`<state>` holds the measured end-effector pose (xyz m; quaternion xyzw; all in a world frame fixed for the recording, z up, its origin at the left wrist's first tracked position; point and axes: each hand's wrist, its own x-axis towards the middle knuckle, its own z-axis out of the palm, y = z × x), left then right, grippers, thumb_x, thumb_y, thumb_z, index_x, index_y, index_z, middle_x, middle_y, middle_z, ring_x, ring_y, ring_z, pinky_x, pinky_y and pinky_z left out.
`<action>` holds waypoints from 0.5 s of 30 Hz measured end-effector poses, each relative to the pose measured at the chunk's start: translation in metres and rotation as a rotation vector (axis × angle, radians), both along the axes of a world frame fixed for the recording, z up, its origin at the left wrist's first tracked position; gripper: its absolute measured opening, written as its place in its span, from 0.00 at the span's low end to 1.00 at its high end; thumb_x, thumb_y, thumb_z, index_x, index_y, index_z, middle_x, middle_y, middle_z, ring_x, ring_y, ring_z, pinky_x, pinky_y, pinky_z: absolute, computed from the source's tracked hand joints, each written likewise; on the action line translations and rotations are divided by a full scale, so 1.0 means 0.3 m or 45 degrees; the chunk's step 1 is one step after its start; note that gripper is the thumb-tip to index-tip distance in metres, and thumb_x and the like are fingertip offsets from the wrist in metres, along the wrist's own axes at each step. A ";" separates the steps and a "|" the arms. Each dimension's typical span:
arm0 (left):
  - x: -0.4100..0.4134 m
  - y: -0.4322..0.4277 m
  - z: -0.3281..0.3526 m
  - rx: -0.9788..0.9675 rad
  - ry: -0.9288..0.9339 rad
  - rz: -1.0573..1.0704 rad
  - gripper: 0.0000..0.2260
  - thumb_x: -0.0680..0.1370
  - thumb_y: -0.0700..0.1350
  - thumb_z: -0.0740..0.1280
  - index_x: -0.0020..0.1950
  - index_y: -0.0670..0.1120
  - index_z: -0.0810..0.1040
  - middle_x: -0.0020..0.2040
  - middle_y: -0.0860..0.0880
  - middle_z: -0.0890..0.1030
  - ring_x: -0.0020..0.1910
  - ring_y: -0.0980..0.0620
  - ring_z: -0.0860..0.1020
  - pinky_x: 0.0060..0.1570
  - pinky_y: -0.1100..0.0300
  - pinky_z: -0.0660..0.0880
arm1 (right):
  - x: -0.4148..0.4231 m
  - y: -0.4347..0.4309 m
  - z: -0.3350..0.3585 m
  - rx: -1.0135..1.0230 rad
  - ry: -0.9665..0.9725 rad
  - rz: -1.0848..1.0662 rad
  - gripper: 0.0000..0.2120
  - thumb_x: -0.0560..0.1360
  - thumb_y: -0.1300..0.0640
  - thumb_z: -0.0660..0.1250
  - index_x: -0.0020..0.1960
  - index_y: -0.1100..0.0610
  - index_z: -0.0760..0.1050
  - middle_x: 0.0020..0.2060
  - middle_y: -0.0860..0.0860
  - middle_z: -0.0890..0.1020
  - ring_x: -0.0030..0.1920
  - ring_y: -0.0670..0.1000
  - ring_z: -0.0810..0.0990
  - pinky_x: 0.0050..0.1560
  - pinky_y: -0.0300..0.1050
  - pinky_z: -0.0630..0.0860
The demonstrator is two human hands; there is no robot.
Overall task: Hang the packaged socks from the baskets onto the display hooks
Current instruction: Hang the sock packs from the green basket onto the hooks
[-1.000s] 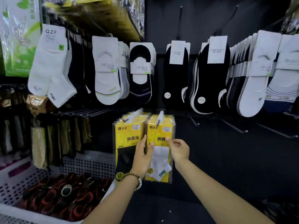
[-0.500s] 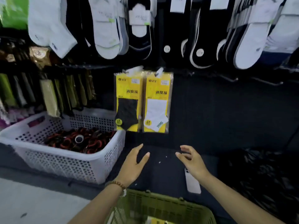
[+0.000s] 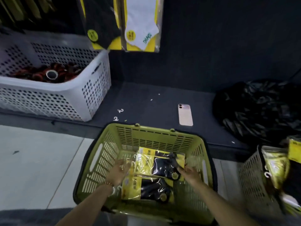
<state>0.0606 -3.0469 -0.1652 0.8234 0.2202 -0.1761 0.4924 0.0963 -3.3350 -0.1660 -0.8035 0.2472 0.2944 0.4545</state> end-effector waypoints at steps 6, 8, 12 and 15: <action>0.095 -0.084 -0.169 -0.045 0.195 -0.006 0.28 0.78 0.58 0.60 0.75 0.47 0.60 0.74 0.45 0.65 0.70 0.42 0.66 0.70 0.48 0.62 | 0.030 0.021 -0.152 0.010 0.085 -0.096 0.30 0.78 0.49 0.64 0.74 0.58 0.59 0.70 0.59 0.68 0.69 0.60 0.68 0.66 0.50 0.67; 0.116 -0.111 -0.220 -0.062 0.258 -0.057 0.30 0.79 0.59 0.58 0.77 0.46 0.55 0.76 0.45 0.61 0.72 0.43 0.63 0.69 0.50 0.60 | 0.047 0.033 -0.188 0.017 0.107 -0.126 0.31 0.77 0.49 0.65 0.74 0.59 0.58 0.69 0.59 0.70 0.67 0.59 0.70 0.65 0.50 0.68; 0.151 -0.141 -0.295 -0.028 0.256 -0.057 0.30 0.80 0.56 0.58 0.77 0.45 0.53 0.76 0.44 0.57 0.71 0.43 0.63 0.68 0.49 0.63 | 0.096 0.038 -0.249 0.062 0.167 -0.242 0.37 0.78 0.48 0.64 0.78 0.57 0.47 0.73 0.59 0.64 0.71 0.60 0.65 0.67 0.52 0.65; 0.171 -0.143 -0.327 -0.009 0.213 -0.041 0.28 0.80 0.52 0.60 0.76 0.45 0.57 0.71 0.44 0.65 0.66 0.44 0.68 0.64 0.51 0.68 | 0.114 0.042 -0.285 0.052 0.156 -0.298 0.35 0.77 0.50 0.65 0.77 0.57 0.50 0.72 0.59 0.64 0.70 0.60 0.66 0.65 0.52 0.67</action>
